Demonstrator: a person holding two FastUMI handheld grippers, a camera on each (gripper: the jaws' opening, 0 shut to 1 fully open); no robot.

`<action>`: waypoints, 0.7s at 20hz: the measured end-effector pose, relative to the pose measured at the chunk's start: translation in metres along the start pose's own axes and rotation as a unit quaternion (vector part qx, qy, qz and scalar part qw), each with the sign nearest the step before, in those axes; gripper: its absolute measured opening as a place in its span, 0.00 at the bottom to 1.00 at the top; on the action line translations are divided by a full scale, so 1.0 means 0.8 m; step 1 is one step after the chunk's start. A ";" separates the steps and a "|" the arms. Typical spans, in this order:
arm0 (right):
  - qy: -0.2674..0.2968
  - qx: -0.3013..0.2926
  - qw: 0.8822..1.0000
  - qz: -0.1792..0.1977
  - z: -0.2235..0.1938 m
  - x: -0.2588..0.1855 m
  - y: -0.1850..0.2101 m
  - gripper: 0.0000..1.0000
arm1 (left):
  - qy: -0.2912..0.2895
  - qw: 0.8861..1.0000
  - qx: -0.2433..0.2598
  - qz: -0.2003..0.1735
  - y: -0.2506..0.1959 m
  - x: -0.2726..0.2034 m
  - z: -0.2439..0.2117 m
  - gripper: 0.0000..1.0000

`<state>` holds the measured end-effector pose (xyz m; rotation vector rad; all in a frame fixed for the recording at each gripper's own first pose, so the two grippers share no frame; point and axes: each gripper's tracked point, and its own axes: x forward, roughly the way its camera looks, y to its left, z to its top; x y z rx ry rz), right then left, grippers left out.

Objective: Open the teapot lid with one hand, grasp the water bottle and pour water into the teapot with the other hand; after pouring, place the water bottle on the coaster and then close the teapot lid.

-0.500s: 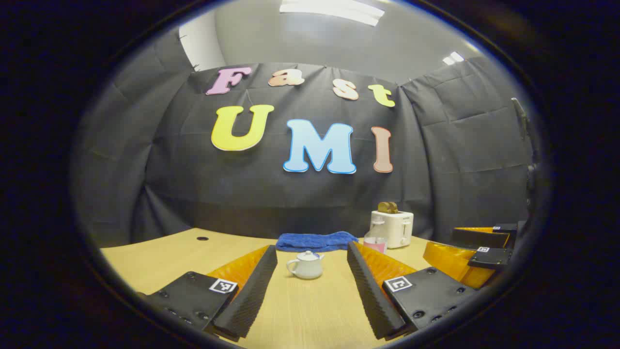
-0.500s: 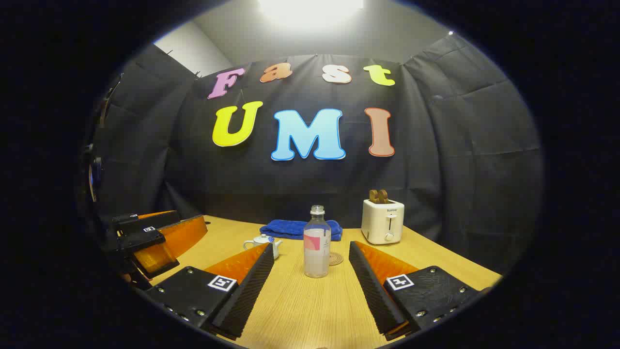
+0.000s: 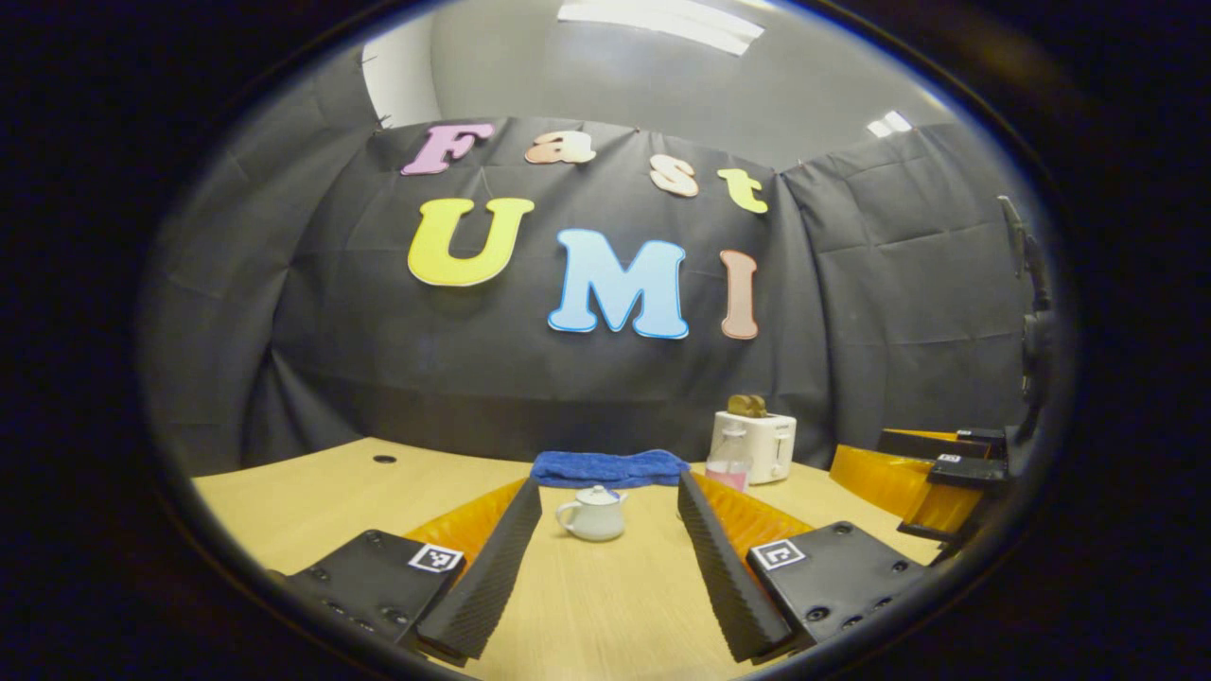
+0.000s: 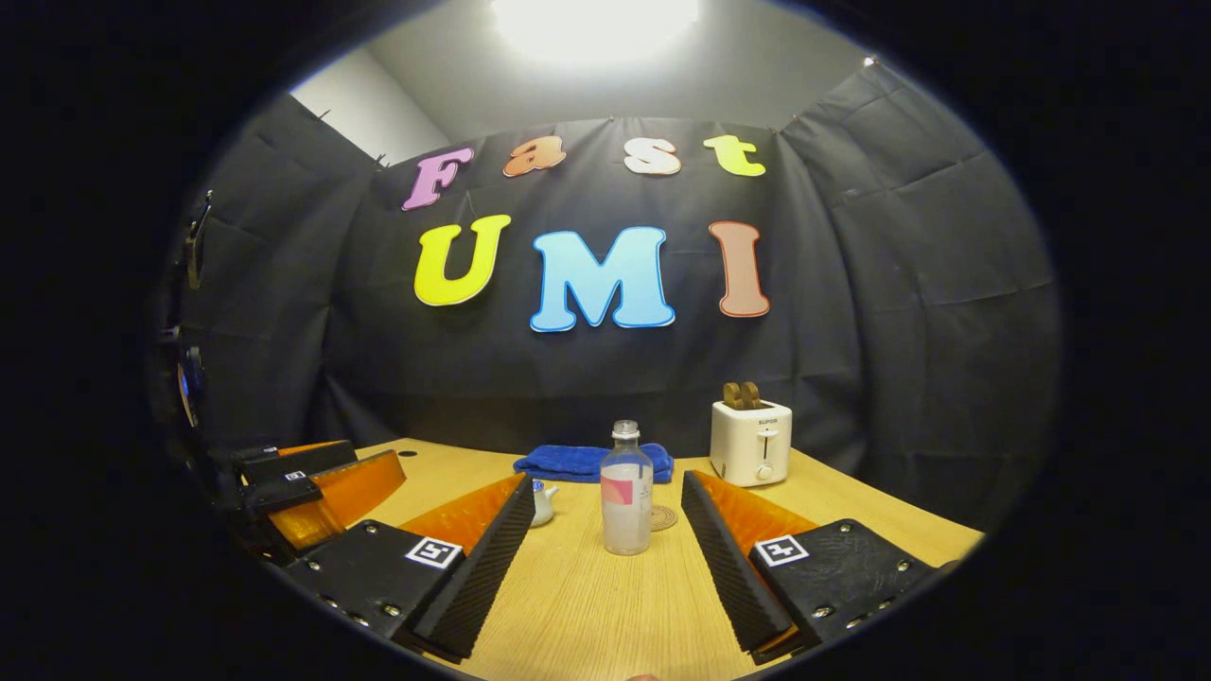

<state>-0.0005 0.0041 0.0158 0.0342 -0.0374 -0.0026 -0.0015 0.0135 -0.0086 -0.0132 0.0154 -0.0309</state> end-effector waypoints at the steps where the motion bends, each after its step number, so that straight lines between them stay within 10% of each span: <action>1: 0.004 -0.003 1.000 -0.004 -0.003 0.002 -0.002 0.96 | 0.002 1.000 0.005 0.006 0.006 0.001 -0.003 0.95; 14: 0.061 -0.049 0.997 -0.018 -0.036 0.064 -0.015 0.97 | 0.043 0.999 -0.005 0.002 0.012 0.067 -0.024 0.96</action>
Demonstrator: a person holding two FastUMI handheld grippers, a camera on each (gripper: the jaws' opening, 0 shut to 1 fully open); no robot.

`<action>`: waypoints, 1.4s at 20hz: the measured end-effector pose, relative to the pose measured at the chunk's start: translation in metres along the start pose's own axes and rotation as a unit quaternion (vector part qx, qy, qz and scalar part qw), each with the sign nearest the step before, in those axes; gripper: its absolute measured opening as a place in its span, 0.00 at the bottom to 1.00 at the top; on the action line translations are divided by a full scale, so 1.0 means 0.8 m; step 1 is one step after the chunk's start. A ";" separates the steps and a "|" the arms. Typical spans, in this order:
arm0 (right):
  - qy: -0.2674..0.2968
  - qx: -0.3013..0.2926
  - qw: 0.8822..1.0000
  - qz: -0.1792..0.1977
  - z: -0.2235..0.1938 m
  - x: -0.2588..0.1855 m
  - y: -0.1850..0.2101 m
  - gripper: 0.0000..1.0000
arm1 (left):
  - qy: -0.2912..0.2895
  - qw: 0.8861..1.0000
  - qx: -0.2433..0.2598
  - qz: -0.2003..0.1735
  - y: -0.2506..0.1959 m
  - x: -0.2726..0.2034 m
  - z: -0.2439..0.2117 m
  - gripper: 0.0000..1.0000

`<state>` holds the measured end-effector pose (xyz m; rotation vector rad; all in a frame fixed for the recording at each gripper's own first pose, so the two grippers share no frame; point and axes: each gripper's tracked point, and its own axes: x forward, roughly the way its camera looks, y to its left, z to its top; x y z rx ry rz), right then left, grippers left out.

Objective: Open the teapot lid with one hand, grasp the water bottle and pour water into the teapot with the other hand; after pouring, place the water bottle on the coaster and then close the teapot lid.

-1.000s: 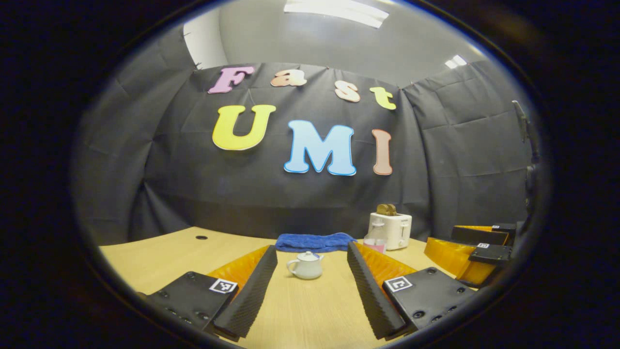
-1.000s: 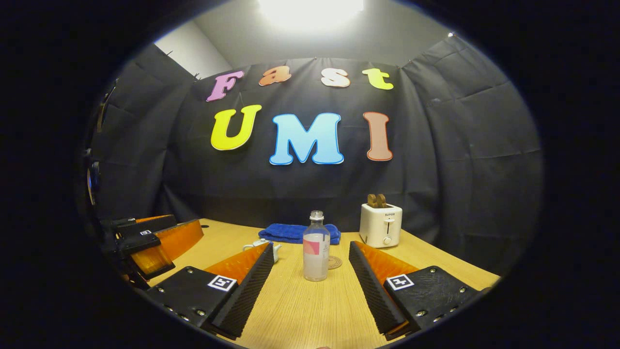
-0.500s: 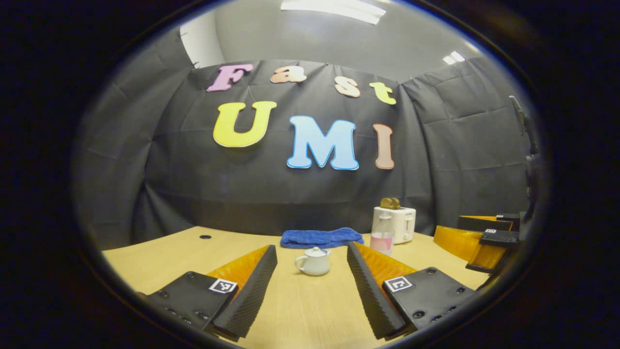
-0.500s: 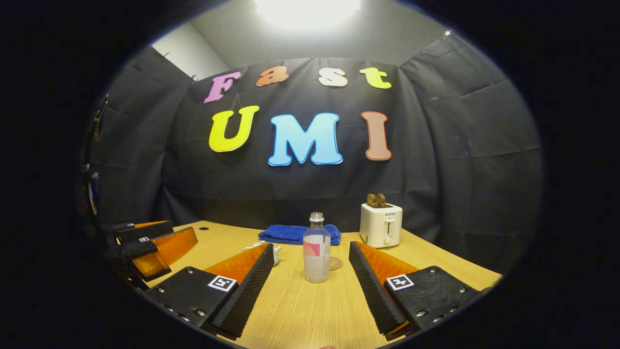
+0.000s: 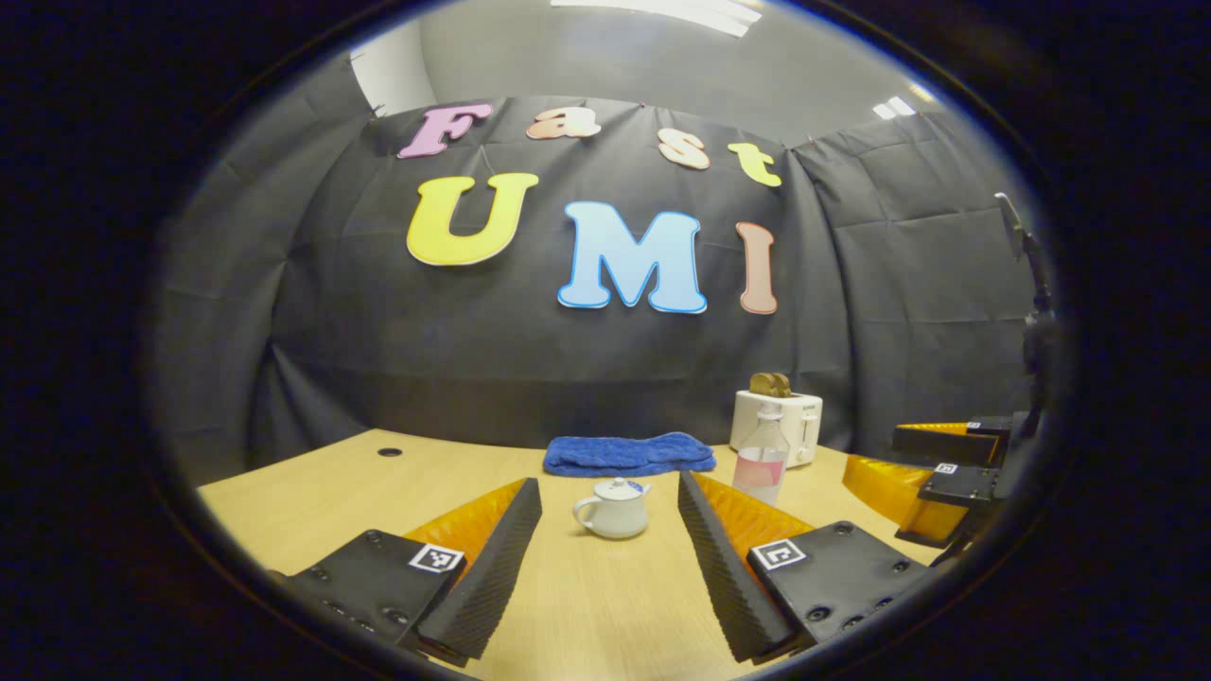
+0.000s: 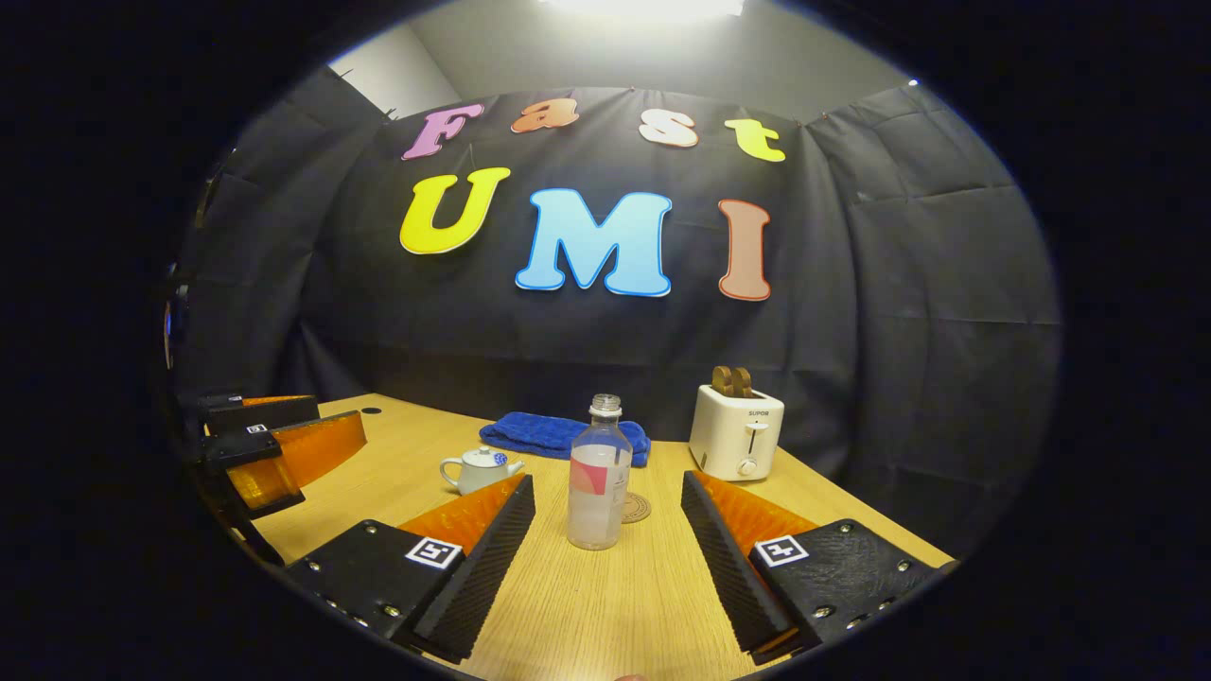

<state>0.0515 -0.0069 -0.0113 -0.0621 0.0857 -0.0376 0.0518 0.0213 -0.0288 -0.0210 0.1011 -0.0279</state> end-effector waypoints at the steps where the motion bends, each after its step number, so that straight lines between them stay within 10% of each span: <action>1: 0.007 0.008 1.000 0.004 -0.002 0.008 0.002 0.97 | 0.008 1.000 -0.011 -0.005 -0.001 0.010 -0.005 0.96; 28: 0.130 0.014 0.991 -0.001 -0.097 0.183 -0.004 0.96 | 0.114 0.989 0.009 -0.094 -0.034 0.254 -0.091 0.96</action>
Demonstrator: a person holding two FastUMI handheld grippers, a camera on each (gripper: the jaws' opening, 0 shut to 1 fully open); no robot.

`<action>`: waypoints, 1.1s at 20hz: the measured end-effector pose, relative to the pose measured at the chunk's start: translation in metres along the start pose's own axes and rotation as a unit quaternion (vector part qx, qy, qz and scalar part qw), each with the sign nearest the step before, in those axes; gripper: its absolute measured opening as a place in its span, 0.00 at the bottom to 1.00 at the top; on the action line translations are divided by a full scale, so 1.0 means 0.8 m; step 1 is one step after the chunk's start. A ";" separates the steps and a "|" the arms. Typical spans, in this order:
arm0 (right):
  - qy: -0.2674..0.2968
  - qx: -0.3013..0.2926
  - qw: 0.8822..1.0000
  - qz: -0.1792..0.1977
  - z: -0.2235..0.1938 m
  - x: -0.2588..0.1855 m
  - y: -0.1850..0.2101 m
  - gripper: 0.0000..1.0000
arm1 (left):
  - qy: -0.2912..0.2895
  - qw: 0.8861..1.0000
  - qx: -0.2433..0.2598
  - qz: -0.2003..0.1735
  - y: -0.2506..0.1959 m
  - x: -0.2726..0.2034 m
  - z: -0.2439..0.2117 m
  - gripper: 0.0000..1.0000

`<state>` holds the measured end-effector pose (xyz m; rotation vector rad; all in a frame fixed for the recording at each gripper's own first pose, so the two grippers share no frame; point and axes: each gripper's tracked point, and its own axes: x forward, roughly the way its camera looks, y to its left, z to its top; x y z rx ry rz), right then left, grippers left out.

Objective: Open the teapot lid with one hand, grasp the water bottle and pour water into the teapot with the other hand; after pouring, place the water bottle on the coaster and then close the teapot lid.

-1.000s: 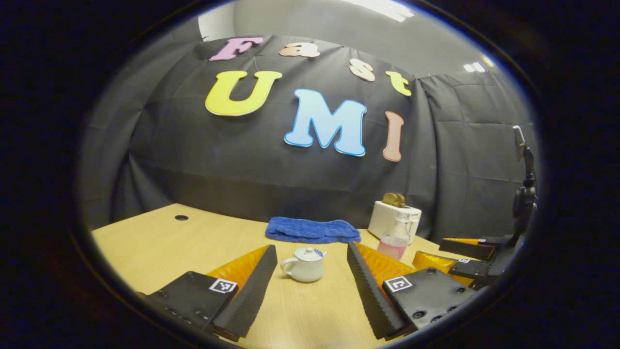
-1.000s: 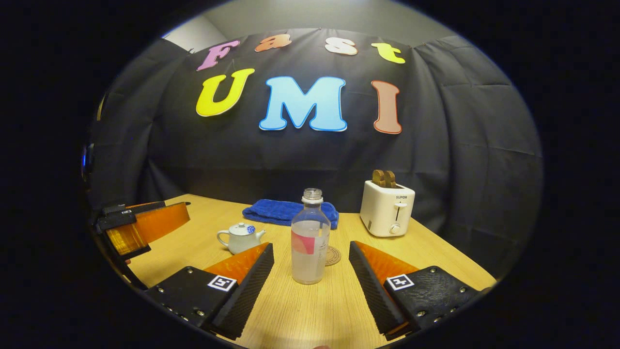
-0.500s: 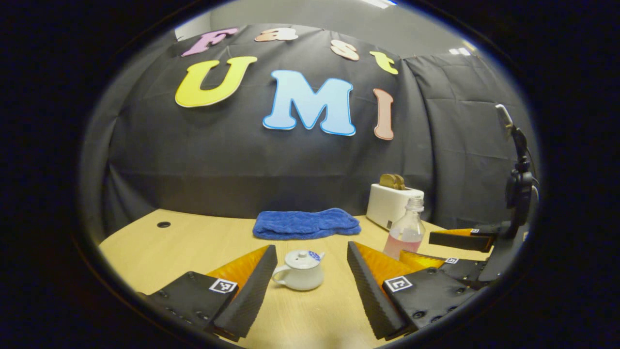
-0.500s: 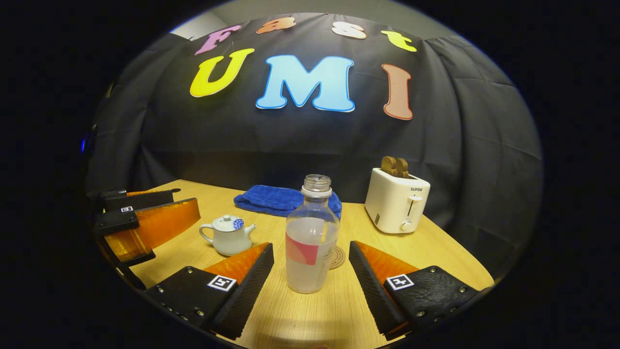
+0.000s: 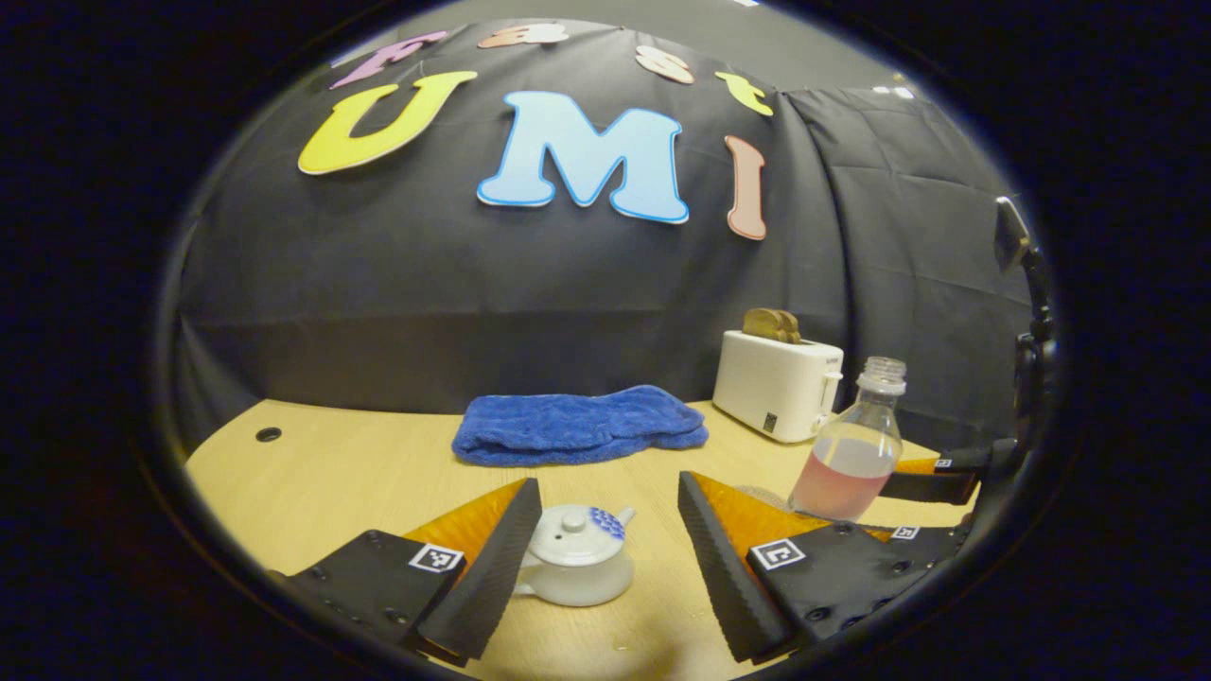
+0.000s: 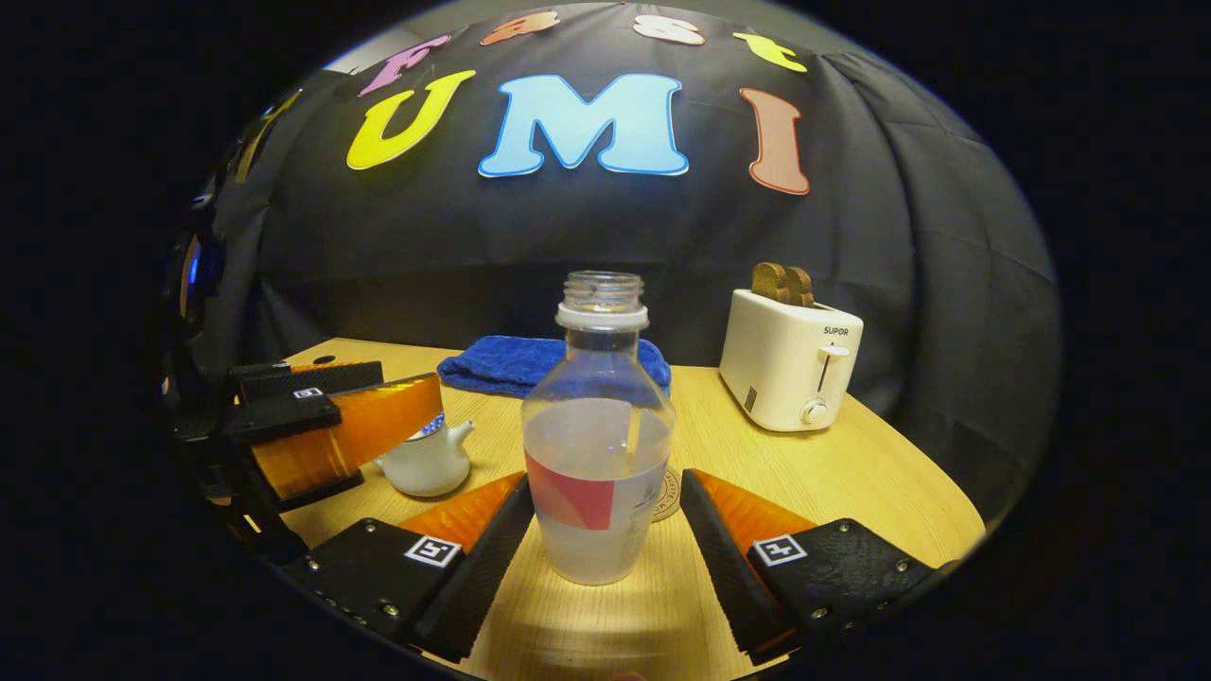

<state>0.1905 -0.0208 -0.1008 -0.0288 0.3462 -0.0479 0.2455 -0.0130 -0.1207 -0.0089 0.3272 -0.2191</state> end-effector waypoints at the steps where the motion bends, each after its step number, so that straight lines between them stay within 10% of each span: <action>1: -0.005 0.001 1.000 0.000 -0.001 0.003 0.000 0.96 | 0.002 1.000 0.002 -0.004 -0.001 0.007 -0.002 0.96; 8: 0.003 -0.011 1.000 0.008 -0.019 0.014 0.004 0.96 | 0.011 1.000 0.024 -0.010 0.002 0.028 -0.014 0.67; 13: -0.002 -0.006 1.000 0.015 -0.016 0.015 0.004 0.90 | 0.013 0.999 0.032 0.009 0.011 0.028 -0.017 0.64; 18: -0.010 0.024 0.999 0.022 -0.015 0.016 0.004 0.78 | 0.004 0.999 0.029 0.035 0.028 0.029 -0.016 0.24; 22: -0.010 0.022 0.999 0.021 -0.015 0.016 0.003 0.77 | 0.003 0.999 0.027 0.043 0.029 0.029 -0.018 0.20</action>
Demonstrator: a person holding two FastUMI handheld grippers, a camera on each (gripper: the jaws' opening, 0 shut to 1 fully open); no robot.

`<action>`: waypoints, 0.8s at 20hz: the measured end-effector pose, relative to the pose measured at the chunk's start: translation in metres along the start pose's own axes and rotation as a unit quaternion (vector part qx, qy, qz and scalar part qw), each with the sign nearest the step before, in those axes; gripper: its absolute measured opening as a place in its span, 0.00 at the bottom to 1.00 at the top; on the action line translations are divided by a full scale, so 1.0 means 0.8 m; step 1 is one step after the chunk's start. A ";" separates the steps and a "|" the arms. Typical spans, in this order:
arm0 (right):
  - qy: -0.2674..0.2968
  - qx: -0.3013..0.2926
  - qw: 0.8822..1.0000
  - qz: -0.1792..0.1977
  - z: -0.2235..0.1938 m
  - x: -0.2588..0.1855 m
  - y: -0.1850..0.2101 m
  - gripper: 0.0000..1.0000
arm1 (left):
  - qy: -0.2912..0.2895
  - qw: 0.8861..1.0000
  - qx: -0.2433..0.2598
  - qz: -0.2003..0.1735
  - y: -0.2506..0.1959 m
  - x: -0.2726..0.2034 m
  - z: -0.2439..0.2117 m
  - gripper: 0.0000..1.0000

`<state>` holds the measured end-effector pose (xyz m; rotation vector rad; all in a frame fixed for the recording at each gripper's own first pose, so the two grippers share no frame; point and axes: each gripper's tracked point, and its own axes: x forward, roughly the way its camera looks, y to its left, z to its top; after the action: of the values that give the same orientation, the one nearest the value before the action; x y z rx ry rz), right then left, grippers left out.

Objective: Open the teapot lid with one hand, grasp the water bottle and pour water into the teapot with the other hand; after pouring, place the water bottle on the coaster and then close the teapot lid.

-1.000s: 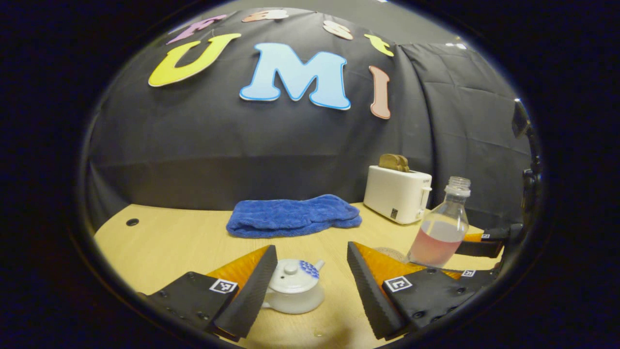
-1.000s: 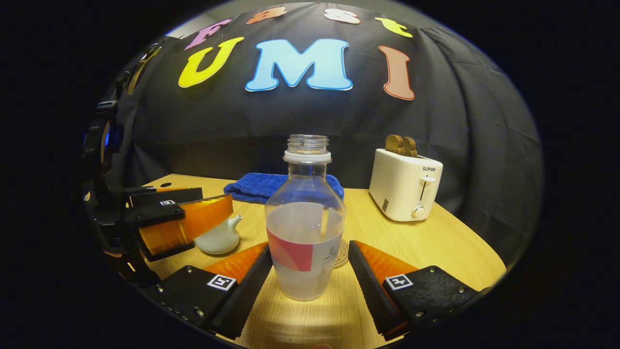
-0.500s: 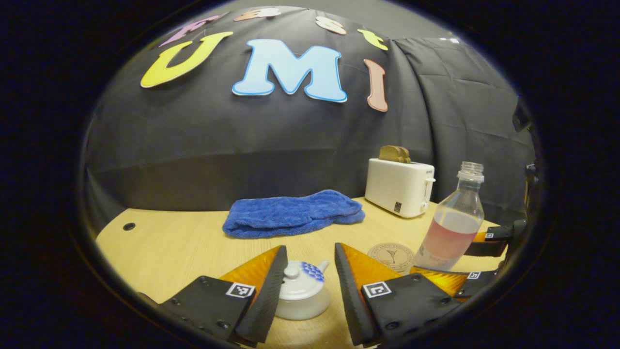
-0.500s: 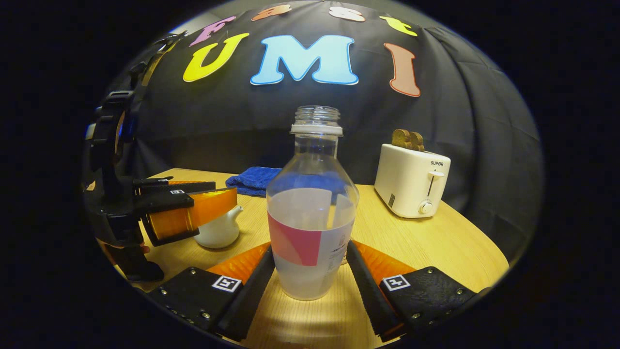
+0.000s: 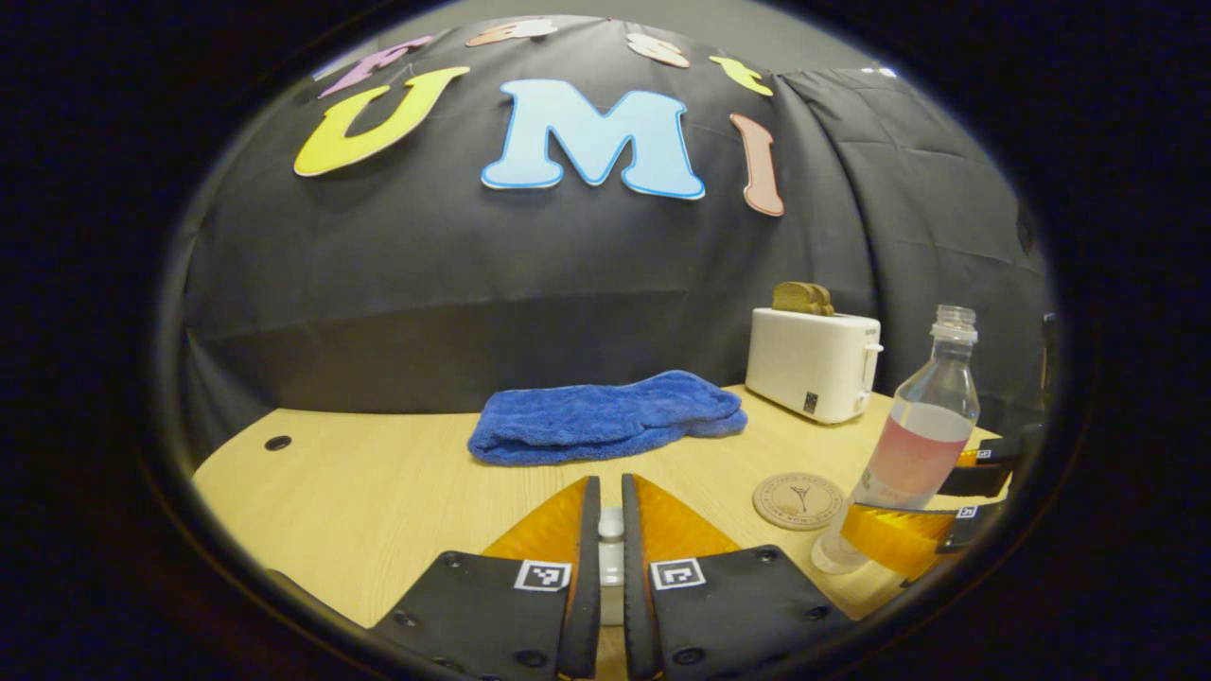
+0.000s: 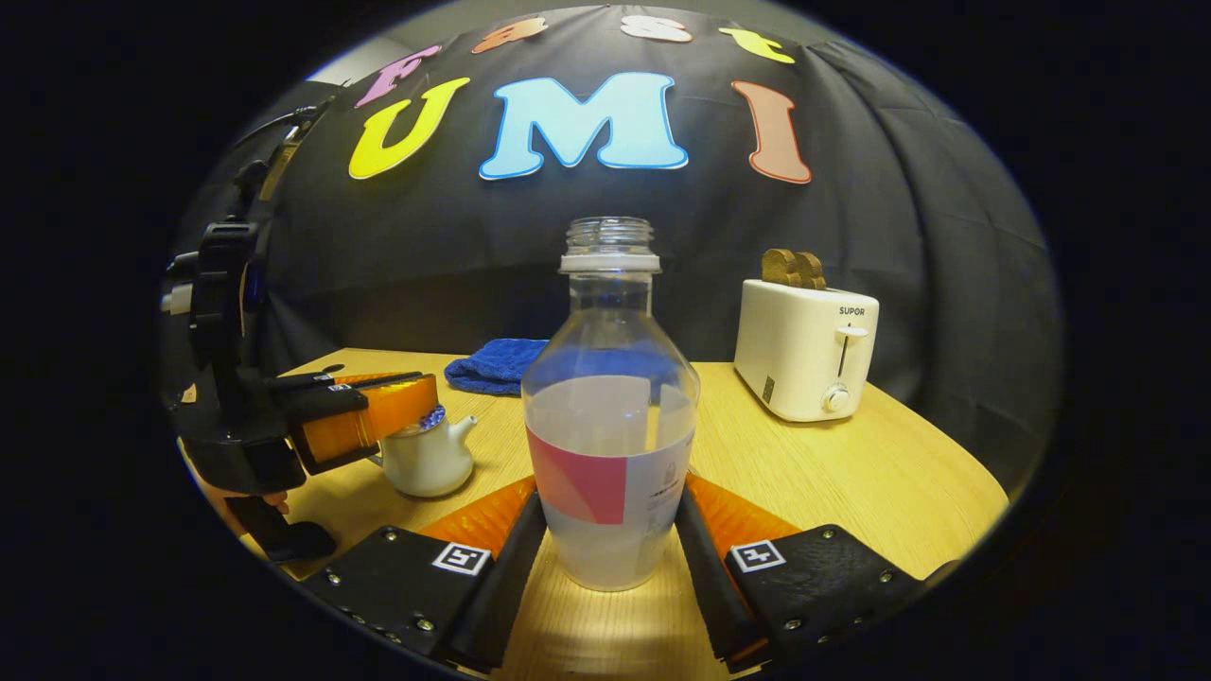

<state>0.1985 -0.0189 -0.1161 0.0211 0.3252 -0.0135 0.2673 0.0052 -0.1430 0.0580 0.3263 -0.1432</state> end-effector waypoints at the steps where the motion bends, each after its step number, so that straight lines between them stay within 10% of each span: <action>1: 0.002 0.002 1.000 0.000 0.000 0.000 -0.001 0.77 | -0.002 1.000 -0.002 0.001 0.001 0.000 0.001 0.21; 16: -0.001 0.014 1.000 -0.012 0.001 0.000 -0.006 0.75 | -0.052 0.998 -0.030 -0.015 0.002 -0.016 0.036 0.12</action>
<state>0.1984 -0.0235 -0.1157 0.0450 0.3239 -0.0428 0.2645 0.0064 -0.1119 -0.0143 0.2279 -0.1654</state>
